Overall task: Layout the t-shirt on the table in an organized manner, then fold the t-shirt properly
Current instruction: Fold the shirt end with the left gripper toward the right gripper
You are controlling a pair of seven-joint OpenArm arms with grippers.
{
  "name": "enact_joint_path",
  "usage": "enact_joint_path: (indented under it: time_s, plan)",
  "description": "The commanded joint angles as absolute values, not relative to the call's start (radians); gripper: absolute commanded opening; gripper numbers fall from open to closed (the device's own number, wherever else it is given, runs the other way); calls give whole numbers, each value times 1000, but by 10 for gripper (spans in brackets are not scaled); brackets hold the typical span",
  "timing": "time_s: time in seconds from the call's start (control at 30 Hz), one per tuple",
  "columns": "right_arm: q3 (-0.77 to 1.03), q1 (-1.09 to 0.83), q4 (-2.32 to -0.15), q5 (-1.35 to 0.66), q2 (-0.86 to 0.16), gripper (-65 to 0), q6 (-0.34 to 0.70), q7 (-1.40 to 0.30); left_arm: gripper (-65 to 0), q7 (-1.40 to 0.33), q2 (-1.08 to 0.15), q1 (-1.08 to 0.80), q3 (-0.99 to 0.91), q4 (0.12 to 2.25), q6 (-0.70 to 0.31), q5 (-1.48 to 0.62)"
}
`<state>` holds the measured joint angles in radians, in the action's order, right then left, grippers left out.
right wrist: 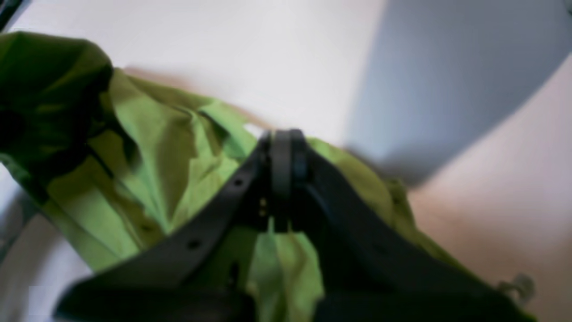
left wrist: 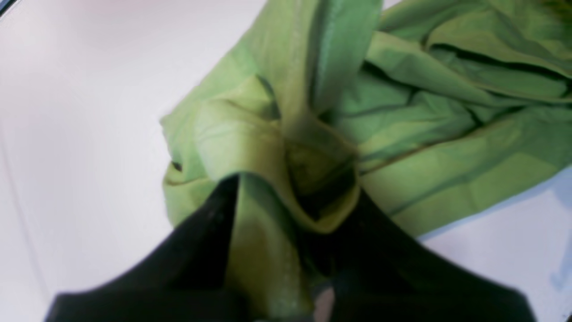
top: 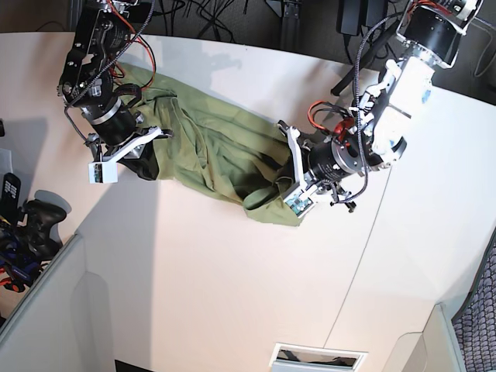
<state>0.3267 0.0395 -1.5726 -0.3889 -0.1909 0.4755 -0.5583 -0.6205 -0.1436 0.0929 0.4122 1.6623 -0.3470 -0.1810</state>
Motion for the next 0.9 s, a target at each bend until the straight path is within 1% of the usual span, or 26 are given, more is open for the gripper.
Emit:
enact_joint_path:
  time_s: [0.0, 0.13, 0.27, 0.47, 0.6, 0.73, 0.87]
  plan:
    - [329, 57, -1588, -405, -202, -650, 479, -536, -650, -591, -129, 105, 414, 1680, -344, -184]
    - [303, 52, -1582, -456, -201, -650, 479, -574, -650, -565, -114, 97, 414, 1680, -344, -136]
    - [227, 23, -1567, -452, -202, -650, 479, -598, -650, -558, -119, 100, 411, 1680, -344, -103]
    - [202, -31, -1555, -385, -184, -650, 479, -561, -650, -576, -119, 100, 411, 1680, -343, -101]
    - [201, -17, -1450, -381, -178, -650, 479, -503, -650, -588, -116, 100, 413, 1680, -344, -163]
    - [200, 15, -1358, -382, -138, -650, 479, -490, -650, -590, -92, 100, 413, 1680, -344, -191]
    - [200, 29, -1348, -382, -89, -650, 479, -489, -650, -595, -50, 99, 413, 1680, -344, -191]
